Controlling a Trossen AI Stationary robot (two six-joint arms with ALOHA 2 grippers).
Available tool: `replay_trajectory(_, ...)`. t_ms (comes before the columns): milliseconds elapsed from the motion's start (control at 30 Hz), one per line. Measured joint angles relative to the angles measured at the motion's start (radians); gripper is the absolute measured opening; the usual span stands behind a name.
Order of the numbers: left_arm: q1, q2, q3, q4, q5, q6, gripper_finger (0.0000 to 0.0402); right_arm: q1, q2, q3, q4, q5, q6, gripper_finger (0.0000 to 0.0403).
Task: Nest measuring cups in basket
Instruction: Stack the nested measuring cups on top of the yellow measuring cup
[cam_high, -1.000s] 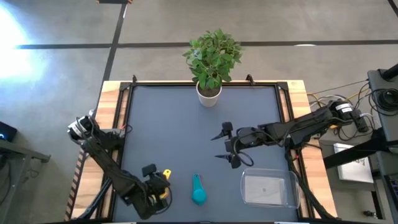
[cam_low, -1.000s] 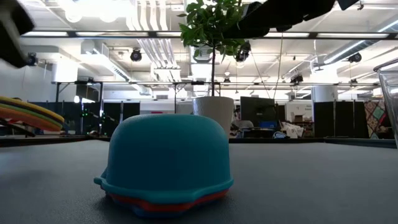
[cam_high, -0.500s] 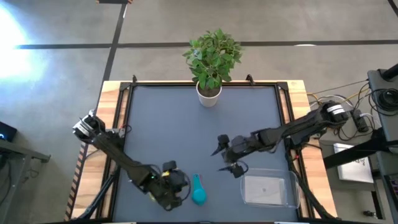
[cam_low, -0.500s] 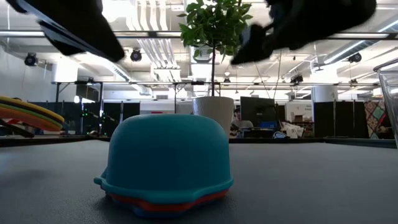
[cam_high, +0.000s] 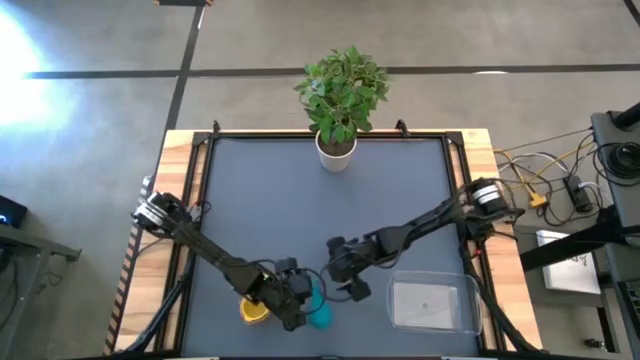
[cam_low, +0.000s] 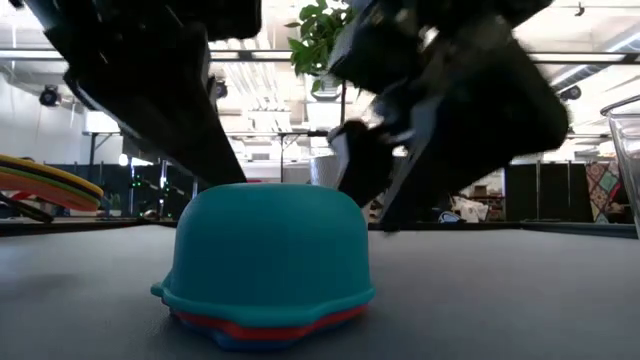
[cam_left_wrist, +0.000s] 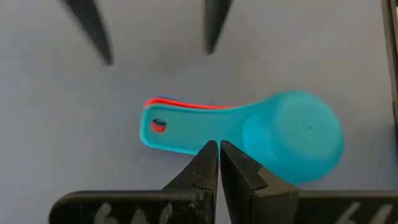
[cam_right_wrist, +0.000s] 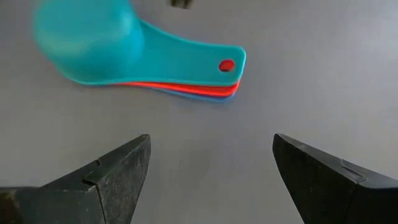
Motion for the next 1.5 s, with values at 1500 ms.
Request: replay_trajectory(1500, 0.008, 0.106, 0.001, 0.044, 0.013, -0.033, 0.0, 0.006, 0.139, 0.271, -0.14, 0.157, 0.035, 0.0327)
